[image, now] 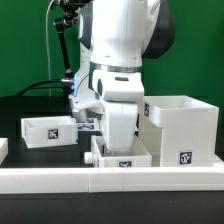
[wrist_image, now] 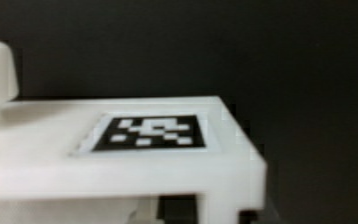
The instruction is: Assemble drawer
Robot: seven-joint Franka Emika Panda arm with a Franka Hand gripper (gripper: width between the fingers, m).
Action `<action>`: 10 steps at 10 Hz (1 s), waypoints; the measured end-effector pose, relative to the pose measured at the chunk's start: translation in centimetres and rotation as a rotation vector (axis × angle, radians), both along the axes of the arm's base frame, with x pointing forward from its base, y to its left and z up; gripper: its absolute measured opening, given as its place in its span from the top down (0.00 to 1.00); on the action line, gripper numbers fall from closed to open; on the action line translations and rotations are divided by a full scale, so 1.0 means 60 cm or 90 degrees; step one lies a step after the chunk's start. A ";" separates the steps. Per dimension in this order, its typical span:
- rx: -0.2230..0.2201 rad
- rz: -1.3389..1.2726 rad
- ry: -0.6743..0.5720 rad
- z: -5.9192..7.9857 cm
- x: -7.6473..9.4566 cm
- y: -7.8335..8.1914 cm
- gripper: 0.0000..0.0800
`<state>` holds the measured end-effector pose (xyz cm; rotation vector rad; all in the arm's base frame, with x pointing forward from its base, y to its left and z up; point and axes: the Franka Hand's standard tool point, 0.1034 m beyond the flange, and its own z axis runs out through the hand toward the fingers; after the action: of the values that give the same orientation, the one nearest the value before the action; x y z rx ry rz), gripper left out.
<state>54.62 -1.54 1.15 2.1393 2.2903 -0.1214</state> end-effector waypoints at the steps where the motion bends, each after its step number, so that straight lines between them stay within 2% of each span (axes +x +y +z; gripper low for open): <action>1: 0.001 0.001 0.000 0.001 0.000 0.002 0.95; 5: 0.000 -0.015 -0.006 -0.002 -0.001 -0.001 0.95; 10: 0.005 -0.002 -0.020 -0.001 0.001 0.010 0.95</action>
Offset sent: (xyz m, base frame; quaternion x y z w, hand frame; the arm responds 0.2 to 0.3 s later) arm 0.0000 0.0000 0.0000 0.0000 0.0000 0.0000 1.0000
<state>54.66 -0.92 1.12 2.1323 2.2756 -0.0787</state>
